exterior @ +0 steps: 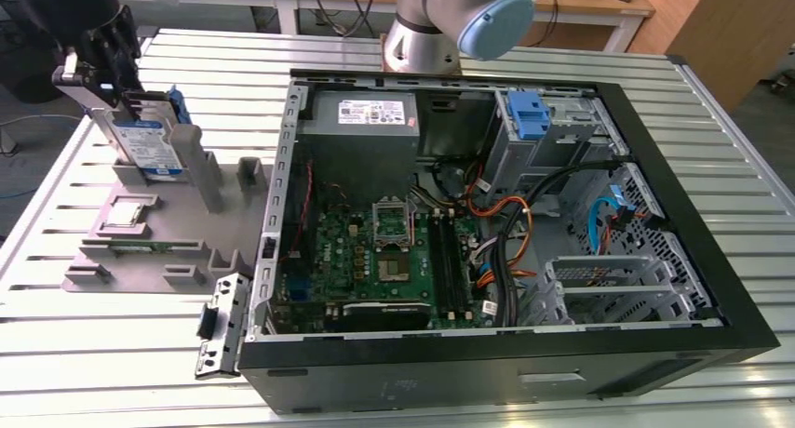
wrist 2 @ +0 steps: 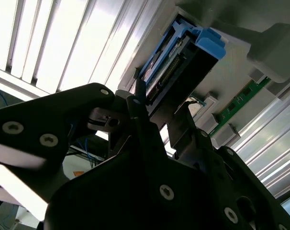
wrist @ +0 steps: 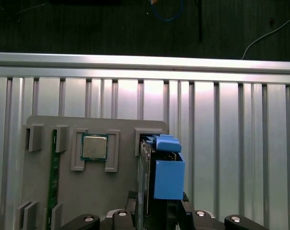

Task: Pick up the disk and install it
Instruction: 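Pick up the disk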

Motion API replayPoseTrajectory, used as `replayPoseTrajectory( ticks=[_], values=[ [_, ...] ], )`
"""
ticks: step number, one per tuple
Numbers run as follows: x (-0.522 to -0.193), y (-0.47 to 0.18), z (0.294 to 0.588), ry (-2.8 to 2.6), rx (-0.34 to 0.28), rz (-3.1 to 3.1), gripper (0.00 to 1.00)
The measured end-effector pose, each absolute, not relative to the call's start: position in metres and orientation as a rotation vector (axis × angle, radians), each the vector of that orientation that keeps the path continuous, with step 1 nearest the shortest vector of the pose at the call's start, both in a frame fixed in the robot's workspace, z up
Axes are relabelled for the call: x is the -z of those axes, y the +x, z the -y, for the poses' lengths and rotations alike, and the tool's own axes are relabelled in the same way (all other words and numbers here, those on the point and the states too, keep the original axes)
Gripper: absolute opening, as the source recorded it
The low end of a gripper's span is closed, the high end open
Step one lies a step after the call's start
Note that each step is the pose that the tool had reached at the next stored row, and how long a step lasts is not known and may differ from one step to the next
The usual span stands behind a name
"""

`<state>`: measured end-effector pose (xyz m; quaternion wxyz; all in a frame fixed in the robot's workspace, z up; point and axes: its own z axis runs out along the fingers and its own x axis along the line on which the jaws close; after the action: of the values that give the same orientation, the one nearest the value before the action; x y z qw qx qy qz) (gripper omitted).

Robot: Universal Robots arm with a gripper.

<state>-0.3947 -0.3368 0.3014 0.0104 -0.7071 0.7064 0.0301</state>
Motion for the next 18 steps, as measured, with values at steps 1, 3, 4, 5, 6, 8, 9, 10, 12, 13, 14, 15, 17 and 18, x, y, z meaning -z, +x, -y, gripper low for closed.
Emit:
replayPoseTrajectory(
  ticks=[1,3,4,5,6,8,9,10,12,13,14,15,17,18],
  values=[
    [-0.3013,-0.3946,0.3368,-2.207,-0.094,-2.205,0.45],
    [-0.3013,-0.3947,0.3368,-2.206,-0.095,-2.204,0.45],
    [-0.3013,-0.3947,0.3367,-2.205,-0.098,-2.203,0.45],
    [-0.3012,-0.3947,0.3367,-2.204,-0.098,-2.203,0.45],
    [-0.3012,-0.3946,0.3367,-2.204,-0.098,-2.203,0.45],
    [-0.3013,-0.3941,0.3368,-2.205,-0.098,-2.202,0.45],
    [-0.3013,-0.3936,0.3368,-2.205,-0.098,-2.202,0.45],
    [-0.3013,-0.3928,0.3368,-2.205,-0.098,-2.202,0.45],
    [-0.3013,-0.3918,0.3368,-2.205,-0.098,-2.202,0.45],
    [-0.3013,-0.3918,0.3368,-2.204,-0.098,-2.203,0.45],
    [-0.3013,-0.3918,0.3368,-2.204,-0.098,-2.203,0.45],
    [-0.3013,-0.3917,0.3368,-2.205,-0.098,-2.203,0.45],
    [-0.3013,-0.3916,0.3368,-2.205,-0.098,-2.203,0.45],
    [-0.3013,-0.3916,0.3368,-2.205,-0.098,-2.203,0.45]
  ],
)
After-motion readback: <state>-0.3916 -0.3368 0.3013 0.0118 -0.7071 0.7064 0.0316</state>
